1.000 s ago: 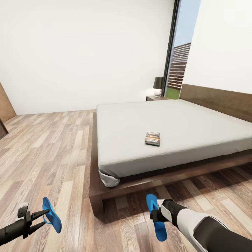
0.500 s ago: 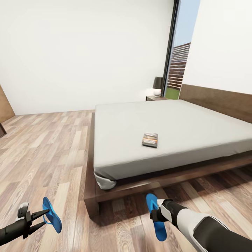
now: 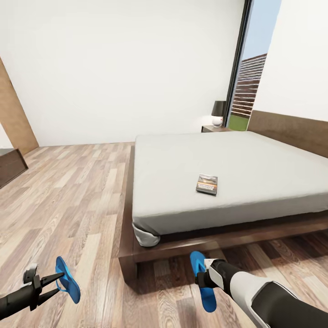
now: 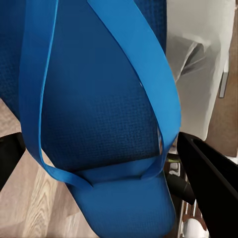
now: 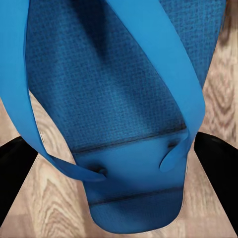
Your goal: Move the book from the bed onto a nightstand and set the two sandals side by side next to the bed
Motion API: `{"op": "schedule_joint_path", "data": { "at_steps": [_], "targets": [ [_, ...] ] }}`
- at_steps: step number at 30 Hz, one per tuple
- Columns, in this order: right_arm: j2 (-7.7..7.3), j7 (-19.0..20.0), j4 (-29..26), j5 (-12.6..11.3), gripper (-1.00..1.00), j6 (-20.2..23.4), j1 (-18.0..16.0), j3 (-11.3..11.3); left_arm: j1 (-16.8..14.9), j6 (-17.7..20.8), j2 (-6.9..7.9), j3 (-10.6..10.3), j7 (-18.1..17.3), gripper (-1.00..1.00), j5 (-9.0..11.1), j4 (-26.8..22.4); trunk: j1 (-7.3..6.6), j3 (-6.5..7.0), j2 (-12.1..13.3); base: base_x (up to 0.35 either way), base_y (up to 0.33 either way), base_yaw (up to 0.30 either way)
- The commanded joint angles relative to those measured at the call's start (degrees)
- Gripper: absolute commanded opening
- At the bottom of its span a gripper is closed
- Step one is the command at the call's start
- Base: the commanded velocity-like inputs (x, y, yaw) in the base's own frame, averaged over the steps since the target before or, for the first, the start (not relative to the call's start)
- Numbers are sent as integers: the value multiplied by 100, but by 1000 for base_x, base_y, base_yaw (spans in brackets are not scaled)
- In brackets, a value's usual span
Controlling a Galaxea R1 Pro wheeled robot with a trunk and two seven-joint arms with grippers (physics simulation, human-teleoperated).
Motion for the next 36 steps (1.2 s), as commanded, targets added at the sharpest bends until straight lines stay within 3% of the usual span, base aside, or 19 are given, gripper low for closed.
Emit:
{"op": "schedule_joint_path", "data": {
  "at_steps": [1, 20, 36],
  "targets": [
    [4, 18, 14, -52, -100, 7, -7, 49, -2, 46, 2, -12, -7, -100, 29, 3, -1, -5, -2, 1, 0, 198],
    [4, 27, 14, -60, -100, 5, -7, 49, -2, 46, 2, -14, -7, -100, 29, 3, -1, -5, -2, 0, 0, 188],
    [-17, -47, 14, -32, -100, 7, -7, 16, -2, 46, -3, -16, -16, -100, 32, -5, -1, -5, -2, 0, 0, 12]
  ]
}}
